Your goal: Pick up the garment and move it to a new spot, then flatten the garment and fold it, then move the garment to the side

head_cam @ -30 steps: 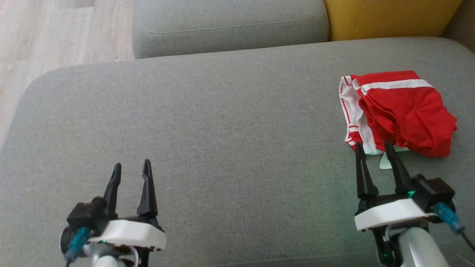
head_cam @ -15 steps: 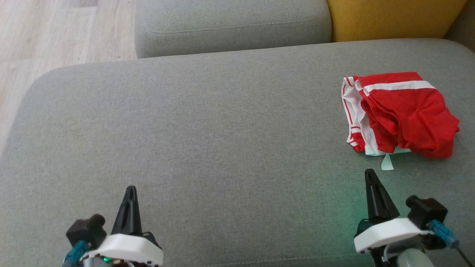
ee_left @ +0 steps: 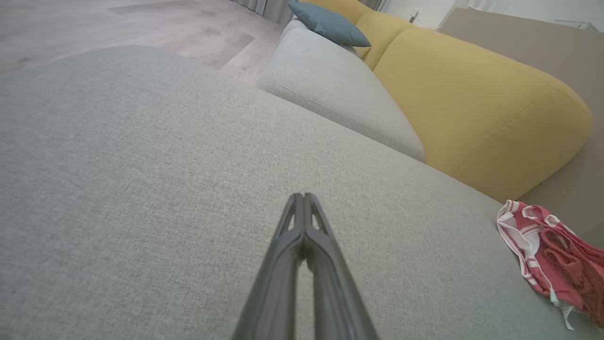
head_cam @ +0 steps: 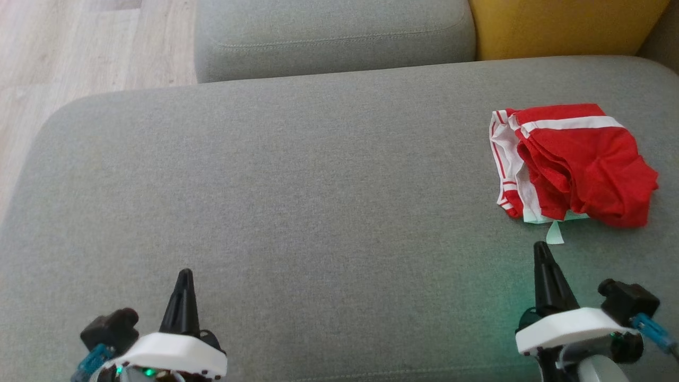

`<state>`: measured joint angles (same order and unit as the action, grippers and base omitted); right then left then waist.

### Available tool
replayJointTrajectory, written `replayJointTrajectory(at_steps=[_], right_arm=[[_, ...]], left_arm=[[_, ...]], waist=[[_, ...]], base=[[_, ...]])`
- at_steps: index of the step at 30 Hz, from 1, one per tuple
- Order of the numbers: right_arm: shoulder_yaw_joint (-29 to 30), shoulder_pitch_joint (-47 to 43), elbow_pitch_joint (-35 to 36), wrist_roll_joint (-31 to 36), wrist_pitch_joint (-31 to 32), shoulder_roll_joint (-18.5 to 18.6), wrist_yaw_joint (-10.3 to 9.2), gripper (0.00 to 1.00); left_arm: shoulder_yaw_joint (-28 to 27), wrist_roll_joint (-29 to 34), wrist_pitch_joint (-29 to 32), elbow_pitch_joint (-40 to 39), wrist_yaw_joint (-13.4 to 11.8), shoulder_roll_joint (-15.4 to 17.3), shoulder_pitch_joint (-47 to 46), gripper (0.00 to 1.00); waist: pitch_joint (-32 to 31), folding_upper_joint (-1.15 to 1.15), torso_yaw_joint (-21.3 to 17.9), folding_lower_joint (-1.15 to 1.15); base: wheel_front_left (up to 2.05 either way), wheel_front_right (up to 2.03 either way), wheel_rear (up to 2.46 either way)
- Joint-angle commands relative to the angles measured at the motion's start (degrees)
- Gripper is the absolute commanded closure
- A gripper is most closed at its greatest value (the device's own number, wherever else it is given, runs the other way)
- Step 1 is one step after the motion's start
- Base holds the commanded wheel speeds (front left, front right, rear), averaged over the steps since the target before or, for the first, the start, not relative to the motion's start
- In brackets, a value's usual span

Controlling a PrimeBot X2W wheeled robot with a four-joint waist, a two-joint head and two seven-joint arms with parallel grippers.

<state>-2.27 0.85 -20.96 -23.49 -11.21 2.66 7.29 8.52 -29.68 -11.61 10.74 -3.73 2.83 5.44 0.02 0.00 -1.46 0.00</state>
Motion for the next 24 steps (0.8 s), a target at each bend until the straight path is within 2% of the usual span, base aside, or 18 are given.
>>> replayJointTrajectory(at_steps=[1, 24], right_arm=[[0.27, 2.87, 2.21, -1.70, 0.26, 0.33, 0.03, 1.00], [1.81, 3.37, 3.23, -16.19, 3.75, 0.51, 0.07, 1.00]], left_arm=[[-1.02, -1.48, 0.28, -1.65, 0.46, 0.63, -3.14, 1.00], [-3.15, -15.18, 3.39, -0.64, 2.76, 1.12, -4.91, 1.00]], waist=[[0.00, 0.00, 0.02, 0.00], [0.04, 0.00, 0.33, 0.00]], base=[[0.00, 0.00, 0.00], [0.00, 0.00, 0.00]])
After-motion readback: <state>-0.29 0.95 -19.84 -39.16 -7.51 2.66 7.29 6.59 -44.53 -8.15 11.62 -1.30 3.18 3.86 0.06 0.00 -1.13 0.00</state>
